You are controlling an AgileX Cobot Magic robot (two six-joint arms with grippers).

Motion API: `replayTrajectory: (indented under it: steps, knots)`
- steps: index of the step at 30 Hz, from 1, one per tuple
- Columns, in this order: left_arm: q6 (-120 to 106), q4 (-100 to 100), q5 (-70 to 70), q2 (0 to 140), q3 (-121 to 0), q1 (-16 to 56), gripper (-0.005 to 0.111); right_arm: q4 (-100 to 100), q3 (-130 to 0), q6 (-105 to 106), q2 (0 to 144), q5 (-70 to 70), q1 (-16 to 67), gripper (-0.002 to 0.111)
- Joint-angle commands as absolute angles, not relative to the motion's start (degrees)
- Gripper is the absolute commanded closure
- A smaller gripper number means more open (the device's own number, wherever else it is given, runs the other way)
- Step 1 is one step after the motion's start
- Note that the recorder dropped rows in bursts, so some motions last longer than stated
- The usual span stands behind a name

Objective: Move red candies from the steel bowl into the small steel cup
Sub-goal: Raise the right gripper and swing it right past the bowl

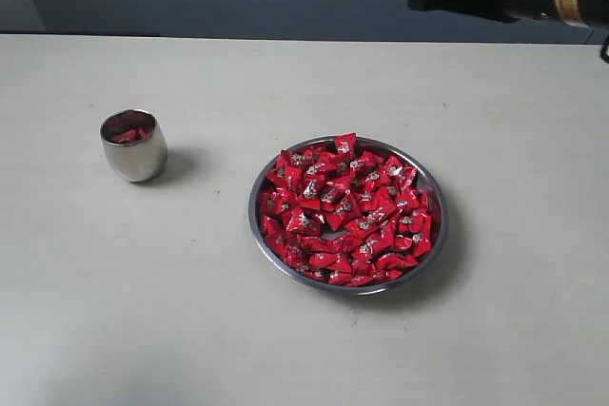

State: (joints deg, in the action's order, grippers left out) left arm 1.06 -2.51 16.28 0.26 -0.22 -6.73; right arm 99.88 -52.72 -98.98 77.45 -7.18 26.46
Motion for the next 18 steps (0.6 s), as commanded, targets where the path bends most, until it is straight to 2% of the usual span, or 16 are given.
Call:
replayTrajectory:
  steps: [1, 12, 18]
  knots:
    - [1.1, -2.6, 16.3, 0.0, 0.0, -6.8, 0.106, 99.9, -45.6, -98.9, 70.6, -6.9, 23.9, 0.109]
    - [1.1, -2.6, 16.3, 0.0, 0.0, -6.8, 0.106, 95.0, -26.9, -98.9, 56.9, -4.3, 23.4, 0.109]
    - [1.1, -2.6, 16.3, 0.0, 0.0, -6.8, 0.106, 91.5, -21.0, -98.9, 53.1, -4.1, 23.4, 0.109]
